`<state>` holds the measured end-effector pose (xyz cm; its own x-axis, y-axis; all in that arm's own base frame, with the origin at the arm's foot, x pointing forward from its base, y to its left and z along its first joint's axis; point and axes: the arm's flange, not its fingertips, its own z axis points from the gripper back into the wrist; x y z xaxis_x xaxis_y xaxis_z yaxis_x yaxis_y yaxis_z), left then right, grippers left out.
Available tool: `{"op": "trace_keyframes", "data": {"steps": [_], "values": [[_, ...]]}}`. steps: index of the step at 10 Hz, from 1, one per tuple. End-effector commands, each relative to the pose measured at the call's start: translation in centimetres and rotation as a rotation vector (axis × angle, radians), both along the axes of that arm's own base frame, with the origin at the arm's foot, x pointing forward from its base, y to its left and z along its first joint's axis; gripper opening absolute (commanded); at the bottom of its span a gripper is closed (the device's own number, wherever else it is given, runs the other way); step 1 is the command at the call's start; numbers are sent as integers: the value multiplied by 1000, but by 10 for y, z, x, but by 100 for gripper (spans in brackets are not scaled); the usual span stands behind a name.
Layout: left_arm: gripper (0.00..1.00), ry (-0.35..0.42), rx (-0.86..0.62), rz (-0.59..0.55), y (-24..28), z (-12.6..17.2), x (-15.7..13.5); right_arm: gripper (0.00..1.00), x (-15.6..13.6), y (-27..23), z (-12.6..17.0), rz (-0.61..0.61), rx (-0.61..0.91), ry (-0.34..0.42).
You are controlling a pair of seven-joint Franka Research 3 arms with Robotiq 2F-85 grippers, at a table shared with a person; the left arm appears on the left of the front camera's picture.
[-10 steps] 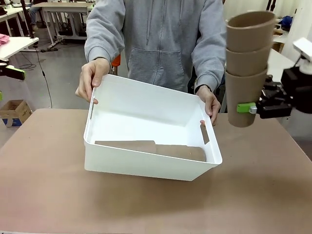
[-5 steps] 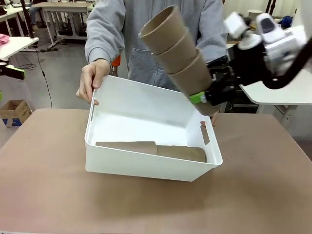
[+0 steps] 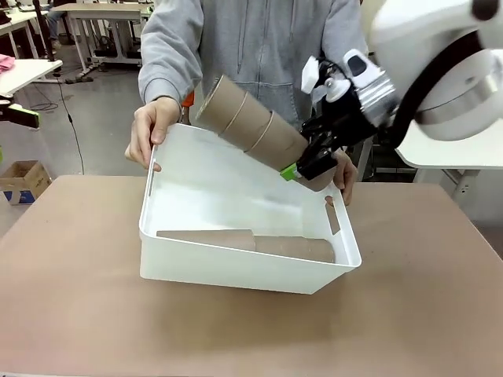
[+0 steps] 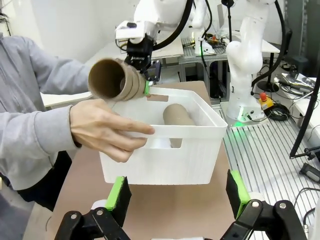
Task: Stack the cups and store them in the basket.
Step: Place the stack of Reusable plastic cups into the Pantry Basket.
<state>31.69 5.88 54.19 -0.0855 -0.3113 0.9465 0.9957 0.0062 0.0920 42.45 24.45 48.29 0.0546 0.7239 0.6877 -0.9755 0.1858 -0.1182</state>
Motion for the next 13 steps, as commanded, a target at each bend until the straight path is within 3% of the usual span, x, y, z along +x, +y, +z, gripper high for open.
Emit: {"op": "trace_keyframes", "data": {"steps": [1, 3, 8, 13], "values": [[100, 5, -15, 2, -1, 3, -1, 84, 14, 25, -4, -38, -60, 9], [100, 5, -15, 2, -1, 3, -1, 84, 5, 32, -28, -23, -109, 7], [100, 5, -15, 2, -1, 3, -1, 84, -22, 48, -56, 78, -127, -6], [100, 5, -15, 2, -1, 3, -1, 84, -3, 48, -83, 39, -164, -28]]}}
